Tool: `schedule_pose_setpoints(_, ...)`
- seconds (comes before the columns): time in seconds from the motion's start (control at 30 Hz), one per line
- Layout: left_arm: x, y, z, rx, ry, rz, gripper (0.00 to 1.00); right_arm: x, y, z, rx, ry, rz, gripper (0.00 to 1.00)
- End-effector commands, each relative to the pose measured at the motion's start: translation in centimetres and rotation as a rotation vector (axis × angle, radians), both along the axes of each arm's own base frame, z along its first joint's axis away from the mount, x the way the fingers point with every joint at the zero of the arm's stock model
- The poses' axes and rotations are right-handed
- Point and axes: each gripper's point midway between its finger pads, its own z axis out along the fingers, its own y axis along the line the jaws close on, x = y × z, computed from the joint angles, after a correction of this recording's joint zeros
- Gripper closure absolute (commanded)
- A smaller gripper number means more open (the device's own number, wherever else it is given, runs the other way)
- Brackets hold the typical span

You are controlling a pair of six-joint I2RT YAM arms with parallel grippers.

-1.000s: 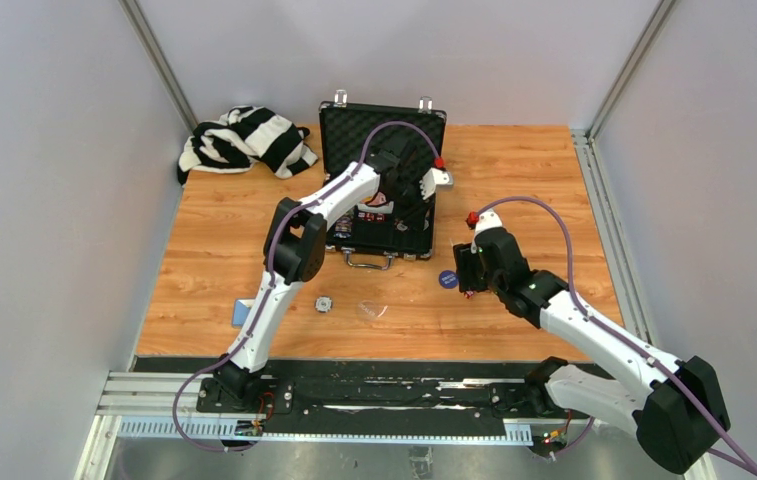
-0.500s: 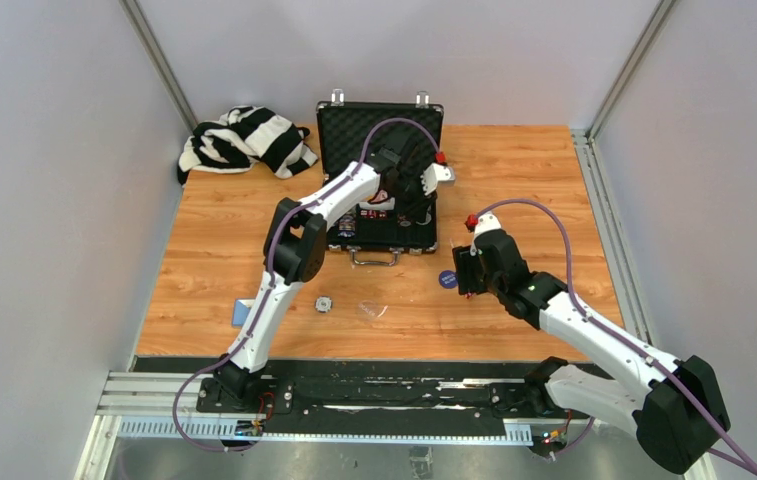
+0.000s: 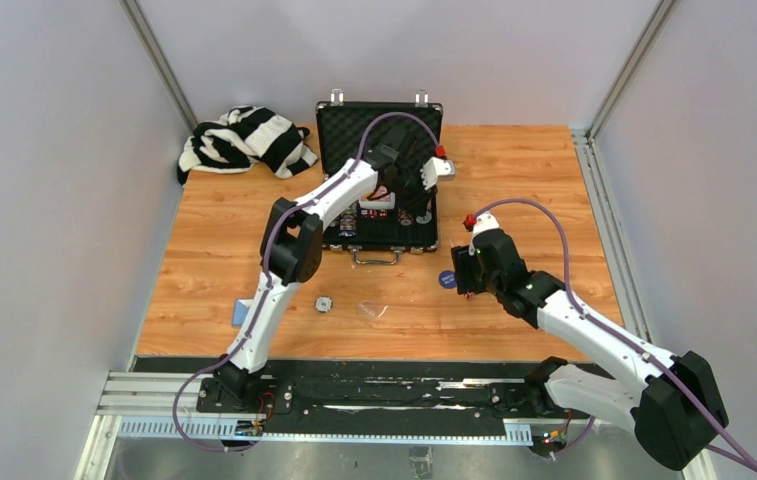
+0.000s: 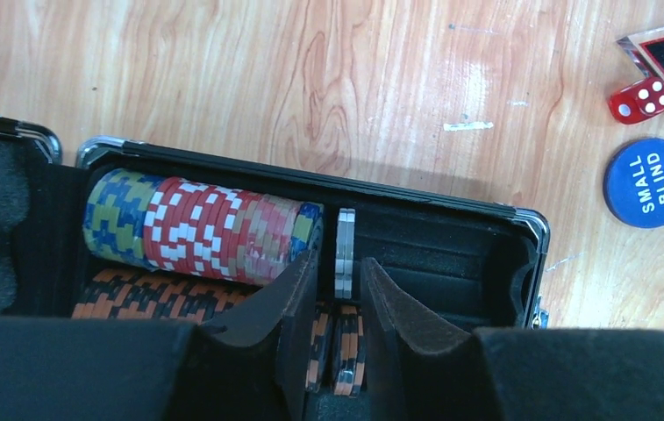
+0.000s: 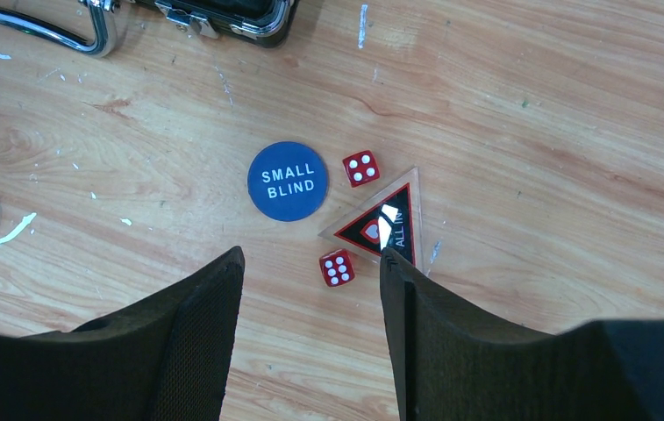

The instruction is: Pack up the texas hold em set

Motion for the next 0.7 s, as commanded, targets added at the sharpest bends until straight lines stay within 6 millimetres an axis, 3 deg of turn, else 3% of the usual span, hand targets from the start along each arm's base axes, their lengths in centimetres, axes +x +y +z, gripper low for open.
schedule_pose_setpoints(0.0,3.6,0.3,6.4,-0.069,-0.19,0.046,0.69,0.1,-0.3,-0.3,0.001,0.001,-0.003,0.42)
schedule_pose_setpoints(0.27,3.0,-0.3,10.7,-0.171,-0.213,0.061,0.7,0.1,0.0,-0.4,0.011,0.005,0.001,0.42)
schedule_pose_setpoints(0.4,3.2,0.3,15.9,-0.311,-0.286,0.122,0.7,0.1,0.4,-0.4,0.033,0.007,0.012,0.42)
schedule_pose_setpoints(0.57,3.3,3.3,20.4,-0.469,-0.31,0.306,0.7,0.4,1.2,-0.7,0.06,0.015,0.025,0.42)
schedule_pose_setpoints(0.67,2.7,6.2,21.2,-0.58,-0.338,0.489,0.71,1.5,2.2,0.1,0.089,0.004,0.023,0.54)
